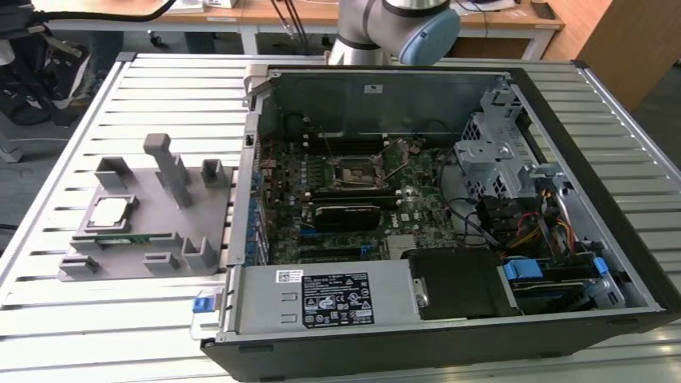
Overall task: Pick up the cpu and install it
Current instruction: 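Reach for the cpu, then pick up the cpu and move it towards the insertion slot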
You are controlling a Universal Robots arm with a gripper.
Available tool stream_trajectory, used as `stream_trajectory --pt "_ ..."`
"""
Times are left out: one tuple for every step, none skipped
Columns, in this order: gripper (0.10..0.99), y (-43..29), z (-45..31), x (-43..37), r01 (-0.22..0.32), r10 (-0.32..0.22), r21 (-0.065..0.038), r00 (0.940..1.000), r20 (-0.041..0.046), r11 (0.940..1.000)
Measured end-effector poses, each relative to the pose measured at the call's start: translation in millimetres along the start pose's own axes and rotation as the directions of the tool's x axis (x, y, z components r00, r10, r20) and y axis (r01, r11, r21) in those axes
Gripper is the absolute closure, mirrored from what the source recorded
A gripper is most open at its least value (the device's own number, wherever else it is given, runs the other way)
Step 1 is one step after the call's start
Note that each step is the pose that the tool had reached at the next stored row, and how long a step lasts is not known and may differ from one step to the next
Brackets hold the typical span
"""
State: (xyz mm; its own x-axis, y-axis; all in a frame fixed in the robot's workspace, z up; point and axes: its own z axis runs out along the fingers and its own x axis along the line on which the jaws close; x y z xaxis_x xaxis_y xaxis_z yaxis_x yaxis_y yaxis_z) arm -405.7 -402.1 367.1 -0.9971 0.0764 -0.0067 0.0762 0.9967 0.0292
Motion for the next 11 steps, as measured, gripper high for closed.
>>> stream_trajectory --pt "0.980 -0.1 0.2 3.1 0.000 0.000 0.000 1.0000 -0.0001 1.0000" --pt "0.980 -0.1 0.4 5.7 0.000 0.000 0.000 1.0000 -0.0003 1.0000" --pt "0.980 -0.1 0.7 8.3 0.000 0.000 0.000 1.0000 -0.0003 1.0000" --pt "0.980 -0.2 0.9 10.2 0.000 0.000 0.000 1.0000 -0.0004 1.0000" --pt "0.980 -0.3 1.2 11.8 0.000 0.000 0.000 1.0000 -0.0006 1.0000" --pt "0.980 -0.4 1.4 13.4 0.000 0.000 0.000 1.0000 -0.0007 1.0000" --pt "0.980 -0.4 1.7 14.7 0.000 0.000 0.000 1.0000 -0.0007 1.0000" --pt "0.980 -0.5 2.1 16.1 0.000 0.000 0.000 1.0000 -0.0008 1.0000" --pt "0.980 -0.6 2.6 17.9 0.000 0.000 0.000 1.0000 -0.0009 1.0000" --pt "0.980 -0.8 3.2 20.0 0.000 0.000 0.000 1.0000 -0.0007 1.0000" --pt "0.980 -0.9 3.4 21.7 0.000 0.000 0.000 1.0000 -0.0008 1.0000"
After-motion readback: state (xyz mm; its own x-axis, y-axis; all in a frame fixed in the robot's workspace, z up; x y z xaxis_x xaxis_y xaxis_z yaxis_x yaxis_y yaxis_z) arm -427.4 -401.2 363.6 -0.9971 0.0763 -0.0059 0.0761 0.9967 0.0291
